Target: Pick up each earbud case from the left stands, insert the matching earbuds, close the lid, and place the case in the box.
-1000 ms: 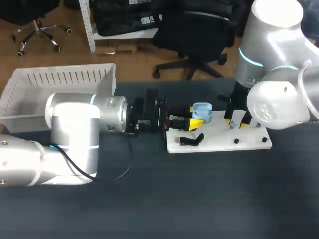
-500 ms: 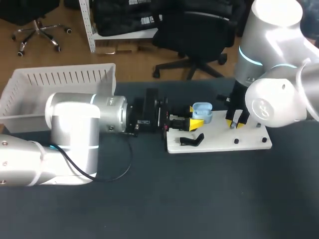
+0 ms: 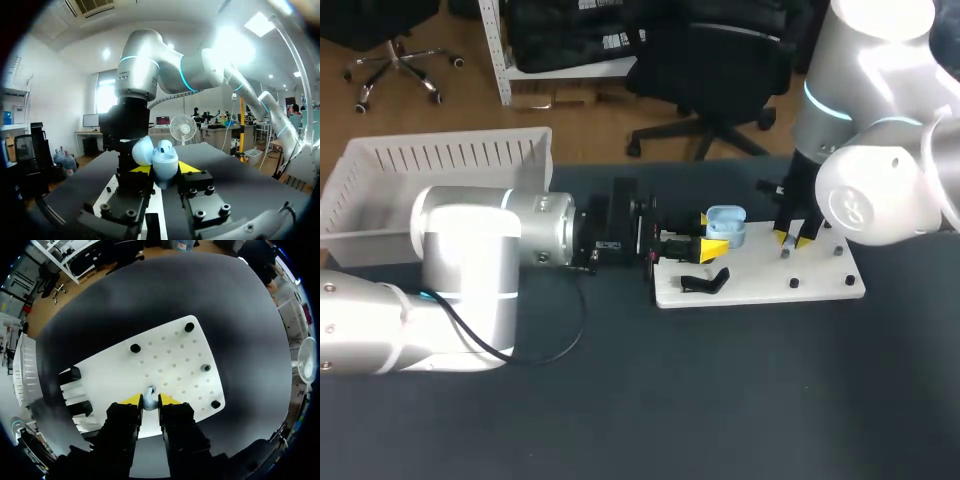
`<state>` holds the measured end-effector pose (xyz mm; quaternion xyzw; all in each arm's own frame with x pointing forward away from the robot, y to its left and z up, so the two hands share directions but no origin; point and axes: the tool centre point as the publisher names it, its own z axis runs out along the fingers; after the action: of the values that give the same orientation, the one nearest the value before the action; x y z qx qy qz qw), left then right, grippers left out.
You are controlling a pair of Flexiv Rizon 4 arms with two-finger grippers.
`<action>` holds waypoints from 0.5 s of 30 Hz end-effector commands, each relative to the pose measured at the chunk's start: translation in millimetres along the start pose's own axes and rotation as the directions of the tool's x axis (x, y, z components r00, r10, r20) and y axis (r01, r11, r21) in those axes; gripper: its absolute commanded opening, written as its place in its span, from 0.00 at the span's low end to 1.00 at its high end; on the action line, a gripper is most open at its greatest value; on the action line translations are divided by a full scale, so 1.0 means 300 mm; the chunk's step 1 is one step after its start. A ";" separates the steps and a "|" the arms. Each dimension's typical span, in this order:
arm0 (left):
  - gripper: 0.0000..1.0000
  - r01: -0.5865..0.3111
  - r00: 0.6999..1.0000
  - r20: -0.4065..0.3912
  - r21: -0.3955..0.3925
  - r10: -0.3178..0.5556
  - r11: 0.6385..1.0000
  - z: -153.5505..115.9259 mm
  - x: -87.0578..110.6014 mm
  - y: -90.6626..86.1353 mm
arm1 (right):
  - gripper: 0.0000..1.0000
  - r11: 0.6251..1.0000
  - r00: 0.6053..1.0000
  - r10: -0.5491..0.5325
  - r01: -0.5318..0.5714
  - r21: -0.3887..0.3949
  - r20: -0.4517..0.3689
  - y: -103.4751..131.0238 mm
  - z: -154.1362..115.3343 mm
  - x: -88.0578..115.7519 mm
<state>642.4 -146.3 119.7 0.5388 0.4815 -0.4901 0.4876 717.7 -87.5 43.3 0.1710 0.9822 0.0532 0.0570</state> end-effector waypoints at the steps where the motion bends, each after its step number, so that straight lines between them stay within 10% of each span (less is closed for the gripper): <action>1: 0.00 -0.003 1.000 0.003 -0.005 0.003 1.000 0.002 0.003 -0.003 | 0.00 1.000 1.000 0.010 -0.010 -0.022 0.008 -0.024 -0.066 0.009; 15: 0.00 -0.003 1.000 0.003 -0.005 0.003 1.000 0.002 0.003 -0.003 | 0.00 0.993 0.998 0.034 -0.029 -0.111 0.043 -0.066 -0.363 0.000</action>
<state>642.4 -146.4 119.7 0.5388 0.4815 -0.4901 0.4876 718.0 -105.4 119.7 0.1840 0.9746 0.0992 0.0807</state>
